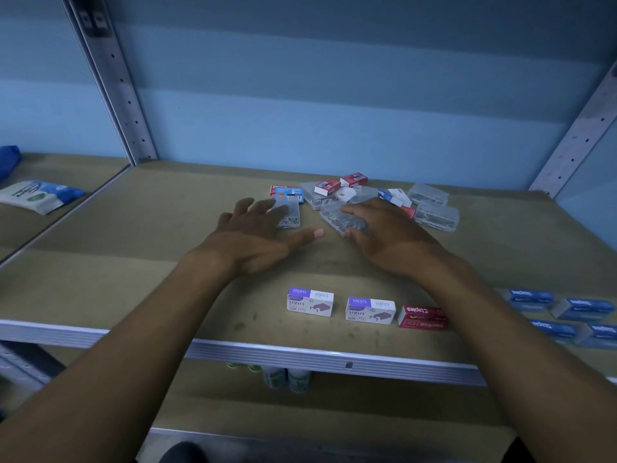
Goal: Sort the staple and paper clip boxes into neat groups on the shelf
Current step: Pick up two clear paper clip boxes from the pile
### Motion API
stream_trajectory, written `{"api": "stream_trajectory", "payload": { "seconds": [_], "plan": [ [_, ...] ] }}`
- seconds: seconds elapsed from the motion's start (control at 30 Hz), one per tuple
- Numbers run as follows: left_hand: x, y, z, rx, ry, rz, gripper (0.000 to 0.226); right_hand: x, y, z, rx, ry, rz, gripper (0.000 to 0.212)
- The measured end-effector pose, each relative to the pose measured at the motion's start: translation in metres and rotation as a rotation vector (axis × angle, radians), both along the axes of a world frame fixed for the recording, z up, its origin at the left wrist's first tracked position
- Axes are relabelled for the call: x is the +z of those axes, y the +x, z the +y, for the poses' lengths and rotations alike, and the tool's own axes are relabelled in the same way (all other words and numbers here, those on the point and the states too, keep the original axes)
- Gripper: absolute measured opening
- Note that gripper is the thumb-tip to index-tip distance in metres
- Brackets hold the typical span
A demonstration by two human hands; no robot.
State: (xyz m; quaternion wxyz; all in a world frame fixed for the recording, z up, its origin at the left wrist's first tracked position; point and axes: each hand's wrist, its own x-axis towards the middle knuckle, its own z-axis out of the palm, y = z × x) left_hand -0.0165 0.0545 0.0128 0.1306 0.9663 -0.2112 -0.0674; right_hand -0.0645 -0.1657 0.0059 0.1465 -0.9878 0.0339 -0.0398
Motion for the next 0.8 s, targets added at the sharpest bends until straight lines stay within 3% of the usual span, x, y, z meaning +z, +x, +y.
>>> {"api": "stream_trajectory", "payload": {
  "seconds": [0.3,0.53,0.7,0.8],
  "plan": [
    [0.006,-0.010,0.001,-0.067,0.022,-0.108,0.090,0.001,-0.003,-0.001,-0.026,0.085,-0.121,0.020],
    [0.013,-0.032,0.000,-0.110,-0.012,-0.150,0.096,0.002,-0.013,-0.010,-0.041,0.178,-0.125,0.020],
    [0.010,-0.035,0.002,-0.122,-0.048,-0.129,0.080,0.010,-0.031,-0.018,-0.072,0.322,-0.113,0.008],
    [0.004,-0.023,0.006,-0.151,-0.111,-0.136,0.045,0.015,-0.039,-0.025,-0.085,0.409,-0.086,0.007]
  ]
}}
